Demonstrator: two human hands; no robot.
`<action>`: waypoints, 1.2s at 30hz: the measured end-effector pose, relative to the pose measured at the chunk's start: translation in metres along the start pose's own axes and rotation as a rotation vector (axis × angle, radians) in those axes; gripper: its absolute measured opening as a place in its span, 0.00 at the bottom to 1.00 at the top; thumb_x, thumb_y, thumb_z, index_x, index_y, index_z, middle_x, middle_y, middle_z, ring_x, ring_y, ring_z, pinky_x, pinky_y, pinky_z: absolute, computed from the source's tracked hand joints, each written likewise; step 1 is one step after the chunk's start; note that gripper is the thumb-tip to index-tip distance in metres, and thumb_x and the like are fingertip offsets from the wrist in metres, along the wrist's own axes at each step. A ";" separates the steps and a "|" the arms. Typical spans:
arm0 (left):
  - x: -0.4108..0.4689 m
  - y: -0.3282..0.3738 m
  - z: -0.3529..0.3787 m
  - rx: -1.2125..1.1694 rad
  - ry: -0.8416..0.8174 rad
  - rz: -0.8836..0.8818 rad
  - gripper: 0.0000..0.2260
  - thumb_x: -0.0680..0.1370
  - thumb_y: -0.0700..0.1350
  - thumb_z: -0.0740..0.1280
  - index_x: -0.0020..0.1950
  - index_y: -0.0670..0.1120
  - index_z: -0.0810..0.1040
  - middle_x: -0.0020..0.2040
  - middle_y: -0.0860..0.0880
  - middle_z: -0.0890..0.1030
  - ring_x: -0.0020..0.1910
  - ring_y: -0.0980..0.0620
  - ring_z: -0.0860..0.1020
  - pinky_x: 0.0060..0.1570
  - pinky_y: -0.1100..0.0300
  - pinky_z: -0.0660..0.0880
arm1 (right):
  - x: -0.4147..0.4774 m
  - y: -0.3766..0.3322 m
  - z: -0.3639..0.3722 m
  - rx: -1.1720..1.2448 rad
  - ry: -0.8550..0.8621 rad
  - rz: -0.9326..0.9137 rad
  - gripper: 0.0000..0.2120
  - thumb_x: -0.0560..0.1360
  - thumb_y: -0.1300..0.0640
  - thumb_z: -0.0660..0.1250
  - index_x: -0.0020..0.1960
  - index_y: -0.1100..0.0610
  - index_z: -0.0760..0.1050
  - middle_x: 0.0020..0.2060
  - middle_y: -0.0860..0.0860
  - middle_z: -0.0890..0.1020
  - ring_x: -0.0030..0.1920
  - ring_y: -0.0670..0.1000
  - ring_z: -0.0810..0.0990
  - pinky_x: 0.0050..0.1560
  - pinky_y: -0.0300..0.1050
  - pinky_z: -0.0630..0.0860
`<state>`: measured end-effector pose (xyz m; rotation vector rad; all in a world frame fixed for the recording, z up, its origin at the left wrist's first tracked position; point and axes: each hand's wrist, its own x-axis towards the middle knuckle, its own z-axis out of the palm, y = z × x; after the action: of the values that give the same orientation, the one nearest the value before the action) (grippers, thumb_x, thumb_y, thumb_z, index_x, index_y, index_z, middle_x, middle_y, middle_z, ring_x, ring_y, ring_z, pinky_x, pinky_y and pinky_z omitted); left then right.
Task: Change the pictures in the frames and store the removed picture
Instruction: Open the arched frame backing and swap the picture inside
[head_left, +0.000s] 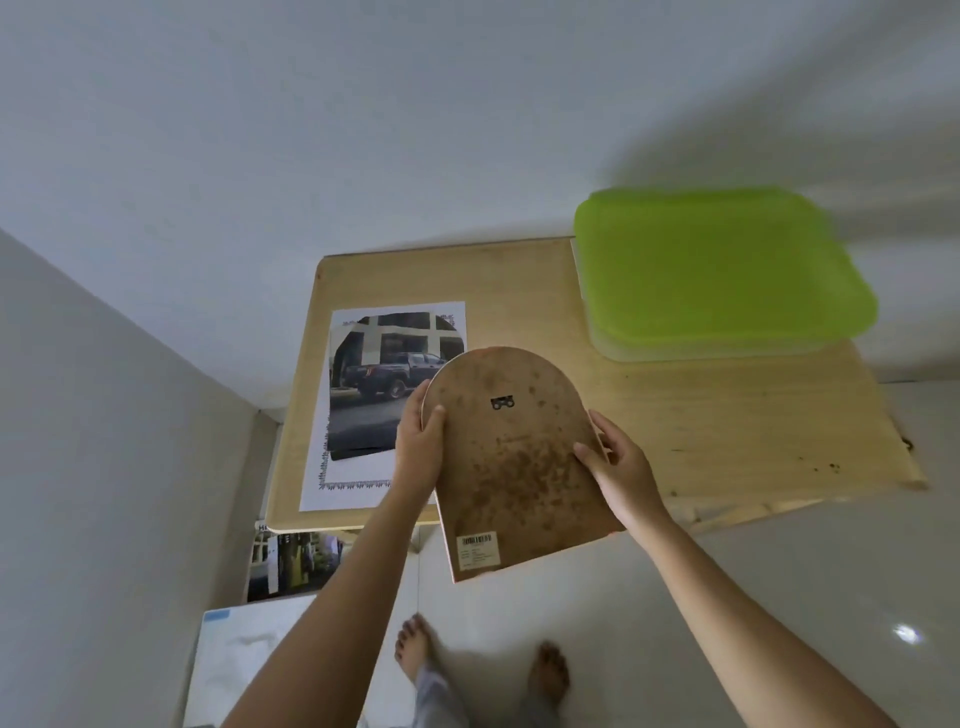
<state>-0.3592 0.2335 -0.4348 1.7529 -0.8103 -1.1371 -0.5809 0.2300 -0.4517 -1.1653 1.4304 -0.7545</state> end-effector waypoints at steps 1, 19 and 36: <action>0.001 -0.005 0.005 0.044 0.002 0.005 0.18 0.81 0.47 0.57 0.71 0.51 0.64 0.64 0.47 0.71 0.61 0.47 0.72 0.61 0.44 0.73 | -0.002 0.004 -0.001 -0.011 0.018 -0.009 0.25 0.76 0.57 0.66 0.72 0.54 0.64 0.67 0.48 0.71 0.66 0.48 0.71 0.66 0.48 0.70; 0.022 -0.024 0.034 0.329 -0.085 0.110 0.28 0.74 0.45 0.69 0.72 0.47 0.62 0.68 0.46 0.64 0.64 0.50 0.67 0.65 0.50 0.70 | -0.007 0.031 -0.011 -0.343 0.258 -0.090 0.25 0.76 0.59 0.65 0.71 0.58 0.65 0.55 0.55 0.70 0.52 0.47 0.71 0.52 0.27 0.61; -0.040 -0.073 0.014 0.682 -0.070 0.310 0.39 0.74 0.67 0.57 0.77 0.49 0.46 0.77 0.50 0.48 0.76 0.52 0.46 0.71 0.49 0.53 | 0.034 0.007 -0.013 -0.560 0.109 -0.279 0.23 0.77 0.59 0.63 0.71 0.57 0.65 0.62 0.53 0.68 0.64 0.50 0.67 0.60 0.36 0.63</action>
<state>-0.3829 0.2934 -0.4899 2.0242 -1.5866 -0.7567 -0.5926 0.1987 -0.4669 -1.8048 1.6462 -0.6279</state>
